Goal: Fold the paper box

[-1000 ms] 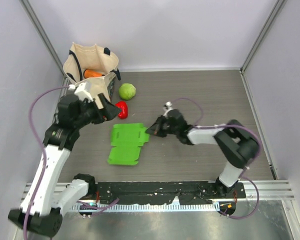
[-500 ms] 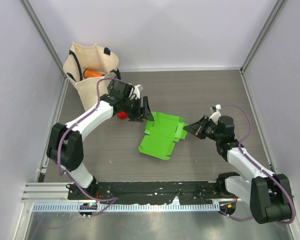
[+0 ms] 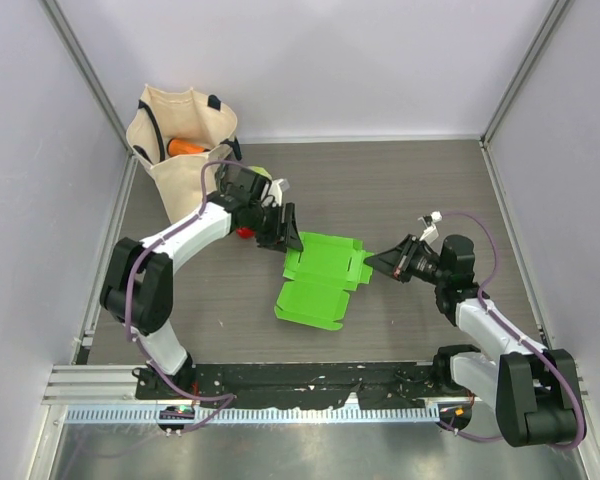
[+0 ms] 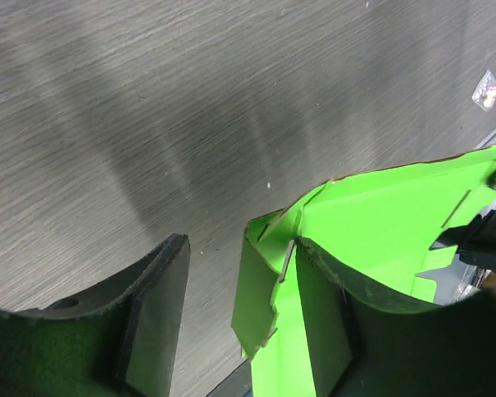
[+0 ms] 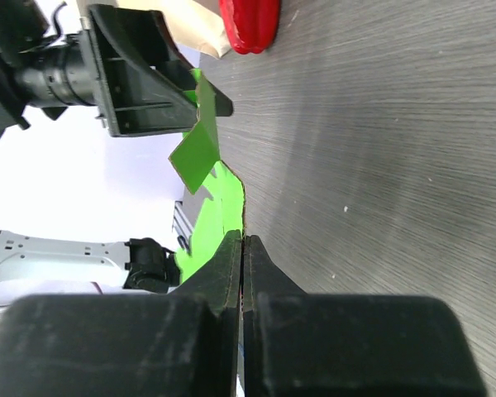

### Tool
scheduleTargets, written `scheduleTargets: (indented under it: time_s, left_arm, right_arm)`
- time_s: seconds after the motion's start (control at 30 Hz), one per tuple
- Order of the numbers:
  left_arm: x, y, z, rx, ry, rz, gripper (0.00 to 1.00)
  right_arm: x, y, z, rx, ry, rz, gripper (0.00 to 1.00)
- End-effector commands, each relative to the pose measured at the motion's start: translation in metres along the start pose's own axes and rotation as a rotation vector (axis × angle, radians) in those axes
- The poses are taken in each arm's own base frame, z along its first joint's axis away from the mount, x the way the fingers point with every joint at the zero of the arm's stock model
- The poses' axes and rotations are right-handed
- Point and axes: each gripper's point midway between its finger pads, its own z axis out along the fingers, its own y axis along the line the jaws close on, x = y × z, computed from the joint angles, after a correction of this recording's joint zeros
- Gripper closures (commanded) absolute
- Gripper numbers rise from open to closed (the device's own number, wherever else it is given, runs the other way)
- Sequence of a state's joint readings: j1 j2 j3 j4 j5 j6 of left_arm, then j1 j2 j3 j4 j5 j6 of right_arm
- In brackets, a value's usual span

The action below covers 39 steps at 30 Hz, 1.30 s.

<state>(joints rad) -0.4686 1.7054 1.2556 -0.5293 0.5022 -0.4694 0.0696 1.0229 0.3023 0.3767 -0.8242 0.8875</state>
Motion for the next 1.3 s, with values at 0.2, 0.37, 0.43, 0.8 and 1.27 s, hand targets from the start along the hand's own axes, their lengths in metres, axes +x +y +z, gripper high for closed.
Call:
scheduleTargets:
  time_s: [0.2, 0.37, 0.43, 0.8, 1.27]
  left_arm:
    - [0.002, -0.02, -0.007, 0.118, 0.009, 0.057, 0.65]
    - [0.002, -0.026, -0.011, 0.146, 0.003, 0.065, 1.0]
    - [-0.002, -0.017, -0.018, 0.068, -0.026, 0.096, 1.0]
    - [0.006, -0.034, -0.027, 0.163, 0.012, 0.168, 1.0]
    - [0.016, -0.06, -0.033, 0.341, 0.046, 0.199, 1.0]
  right_arm:
    - [-0.011, 0.021, -0.001, -0.094, -0.044, -0.015, 0.99]
    - [-0.018, 0.012, 0.003, -0.061, -0.061, -0.106, 0.87]
    - [-0.009, -0.028, 0.001, 0.156, 0.003, -0.109, 0.68]
    - [-0.057, 0.033, 0.063, 0.07, 0.112, -0.594, 0.31]
    - [0.003, 0.028, 0.108, -0.358, 0.52, -0.727, 0.43]
